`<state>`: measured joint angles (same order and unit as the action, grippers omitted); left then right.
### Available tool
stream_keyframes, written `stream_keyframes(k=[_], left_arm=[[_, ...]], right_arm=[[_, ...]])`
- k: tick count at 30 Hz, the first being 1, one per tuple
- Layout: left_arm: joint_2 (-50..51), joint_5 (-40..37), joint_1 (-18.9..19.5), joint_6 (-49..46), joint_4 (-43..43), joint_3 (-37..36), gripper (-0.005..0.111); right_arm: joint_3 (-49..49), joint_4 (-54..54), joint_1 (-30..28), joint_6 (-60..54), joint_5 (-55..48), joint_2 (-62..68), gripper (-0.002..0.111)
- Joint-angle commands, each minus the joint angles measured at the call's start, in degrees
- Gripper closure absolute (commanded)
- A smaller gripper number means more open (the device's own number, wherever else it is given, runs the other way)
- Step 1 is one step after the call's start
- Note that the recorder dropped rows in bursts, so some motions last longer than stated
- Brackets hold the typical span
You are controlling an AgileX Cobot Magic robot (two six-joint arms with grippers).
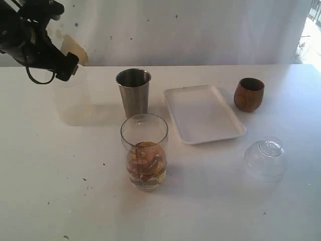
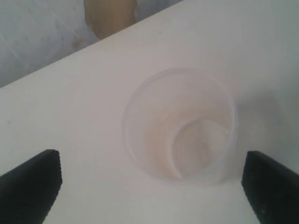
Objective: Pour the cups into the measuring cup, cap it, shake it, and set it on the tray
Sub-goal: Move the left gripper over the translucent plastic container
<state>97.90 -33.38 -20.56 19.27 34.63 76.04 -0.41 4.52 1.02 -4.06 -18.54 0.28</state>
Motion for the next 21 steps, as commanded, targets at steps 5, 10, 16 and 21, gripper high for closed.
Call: stream_keyframes(k=[5,10,16,21], left_arm=[[-0.3,5.1,-0.1,4.7,-1.4,0.0,0.002],[-0.3,5.2,-0.1,13.4,1.7,0.0,0.03],[-0.3,4.6,1.6,13.2,5.3,0.4,0.071],[-0.3,0.9,5.8,18.3,0.7,3.0,0.072]], right_arm=[[0.4,0.1,-0.4,0.1,0.5,-0.3,0.108],[0.4,0.1,-0.4,0.1,0.5,-0.3,0.108],[0.4,0.1,-0.4,0.1,0.5,-0.3,0.108],[0.4,0.1,-0.4,0.1,0.5,-0.3,0.108]])
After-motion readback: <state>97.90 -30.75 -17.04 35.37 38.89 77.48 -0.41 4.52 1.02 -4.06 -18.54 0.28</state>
